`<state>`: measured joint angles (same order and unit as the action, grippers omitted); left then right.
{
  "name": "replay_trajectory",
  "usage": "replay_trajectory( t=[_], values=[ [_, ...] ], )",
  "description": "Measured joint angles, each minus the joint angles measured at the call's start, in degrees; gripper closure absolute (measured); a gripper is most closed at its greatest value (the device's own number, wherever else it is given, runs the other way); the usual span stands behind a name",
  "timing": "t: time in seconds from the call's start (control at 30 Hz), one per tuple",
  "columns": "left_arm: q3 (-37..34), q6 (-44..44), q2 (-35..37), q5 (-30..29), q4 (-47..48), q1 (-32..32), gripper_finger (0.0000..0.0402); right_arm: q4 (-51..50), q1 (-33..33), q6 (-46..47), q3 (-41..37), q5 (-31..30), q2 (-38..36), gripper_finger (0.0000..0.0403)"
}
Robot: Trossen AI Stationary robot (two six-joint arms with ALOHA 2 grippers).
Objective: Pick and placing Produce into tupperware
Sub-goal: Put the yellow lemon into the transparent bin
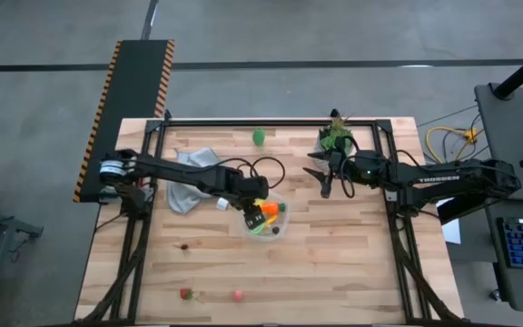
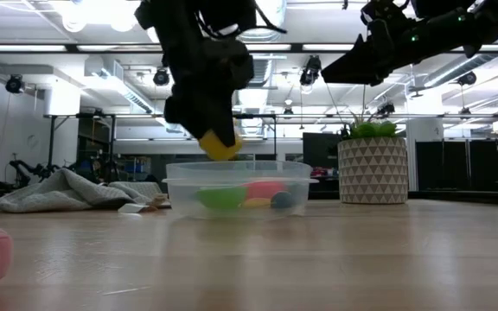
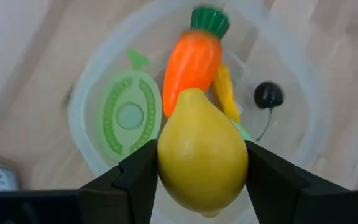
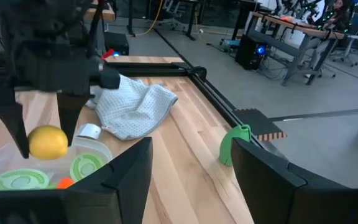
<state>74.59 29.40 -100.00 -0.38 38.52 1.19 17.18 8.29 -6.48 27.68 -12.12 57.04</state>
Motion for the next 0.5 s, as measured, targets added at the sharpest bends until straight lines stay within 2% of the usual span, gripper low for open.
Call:
replay_trajectory(
  t=[0.27, 0.5],
  values=[
    [0.06, 0.23, -3.57, 0.34, 0.34, 0.0, 0.0218, -0.73, 0.0, 0.0, 0.0, 0.0, 0.0, 0.0193],
    [0.31, 0.3, -3.39, 0.36, 1.06, -0.02, 0.0218, -0.99, 0.0, -0.04, -0.02, 0.0, 0.0, 0.0193]
  ],
)
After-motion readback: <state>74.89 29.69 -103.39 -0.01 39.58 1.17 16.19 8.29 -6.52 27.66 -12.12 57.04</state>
